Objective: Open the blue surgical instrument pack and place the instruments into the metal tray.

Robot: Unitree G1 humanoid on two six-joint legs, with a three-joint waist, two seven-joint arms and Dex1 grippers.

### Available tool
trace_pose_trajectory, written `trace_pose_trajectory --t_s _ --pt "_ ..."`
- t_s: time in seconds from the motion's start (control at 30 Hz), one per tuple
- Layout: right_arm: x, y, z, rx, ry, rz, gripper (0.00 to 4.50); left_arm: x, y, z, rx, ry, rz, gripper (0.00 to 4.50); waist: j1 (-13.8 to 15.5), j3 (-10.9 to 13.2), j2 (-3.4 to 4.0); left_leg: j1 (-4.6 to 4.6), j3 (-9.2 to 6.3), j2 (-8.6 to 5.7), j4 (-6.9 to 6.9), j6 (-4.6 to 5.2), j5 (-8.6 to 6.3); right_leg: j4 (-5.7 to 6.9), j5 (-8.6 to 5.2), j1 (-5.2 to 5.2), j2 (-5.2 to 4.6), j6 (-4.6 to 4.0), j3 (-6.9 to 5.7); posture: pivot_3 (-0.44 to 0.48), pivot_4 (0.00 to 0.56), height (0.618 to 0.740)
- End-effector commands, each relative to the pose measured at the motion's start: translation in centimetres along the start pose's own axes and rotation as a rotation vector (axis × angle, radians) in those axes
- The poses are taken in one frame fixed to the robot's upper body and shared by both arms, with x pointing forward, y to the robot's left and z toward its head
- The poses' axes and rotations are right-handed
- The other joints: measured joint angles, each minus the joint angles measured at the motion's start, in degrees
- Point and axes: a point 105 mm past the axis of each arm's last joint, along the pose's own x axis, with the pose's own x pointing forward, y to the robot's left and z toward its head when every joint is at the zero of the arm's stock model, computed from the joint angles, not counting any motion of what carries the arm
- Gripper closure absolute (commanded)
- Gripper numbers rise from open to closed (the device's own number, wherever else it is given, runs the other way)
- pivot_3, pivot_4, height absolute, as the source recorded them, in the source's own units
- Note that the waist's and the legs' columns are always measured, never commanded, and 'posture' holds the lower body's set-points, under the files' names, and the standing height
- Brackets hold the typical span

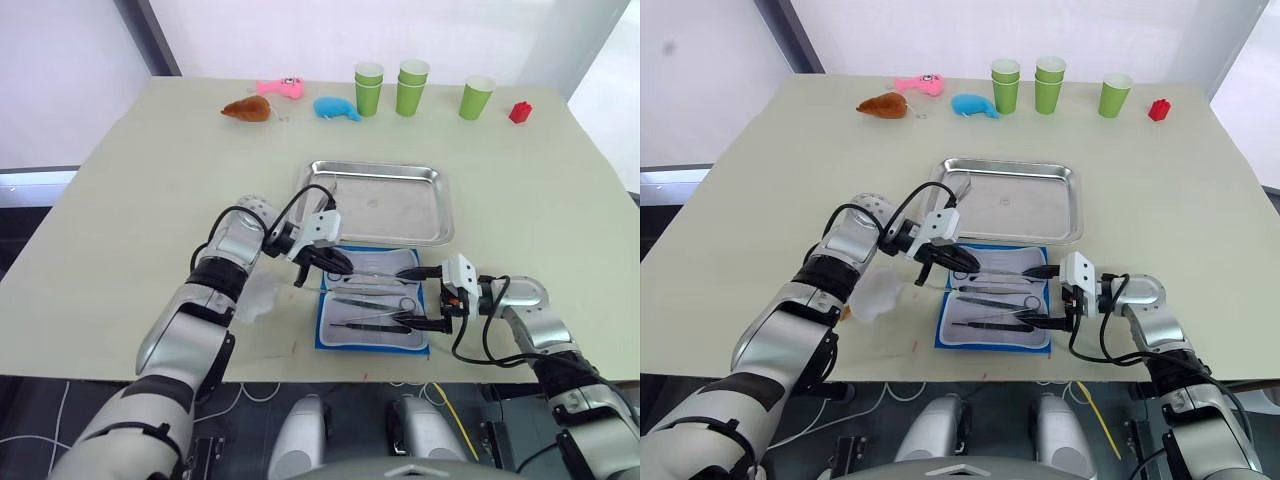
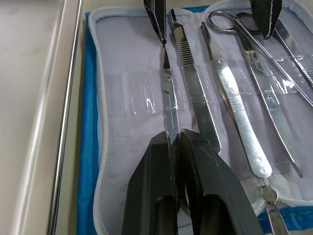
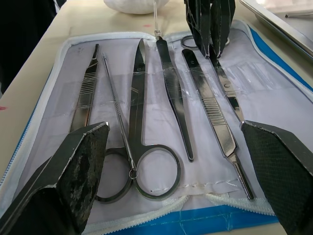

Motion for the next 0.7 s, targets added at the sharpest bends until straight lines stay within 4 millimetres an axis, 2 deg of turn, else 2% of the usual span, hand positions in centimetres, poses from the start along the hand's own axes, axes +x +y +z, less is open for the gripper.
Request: trace_pose_trajectory --t_s 0.03,0.7 --pt "0.1 1.5 -3.2 0.123 0.087 0.020 0.00 0.5 0.2 1.6 0.038 0.000 -0.007 4.46 0.0 0.0 0.00 0.00 0.00 0.00 0.00 0.00 0.00 0.00 0.00 0.00 0.00 0.00 0.00 0.000 0.150 0.740" --pt "0.6 1.6 -3.3 0.127 0.080 0.022 0.00 -0.3 -0.3 3.7 0.040 0.122 -0.030 4.46 -0.2 0.0 0.00 0.01 -0.02 0.01 0.00 0.00 0.00 0.02 0.00 -0.01 0.02 -0.01 0.00 0.000 0.150 0.740"
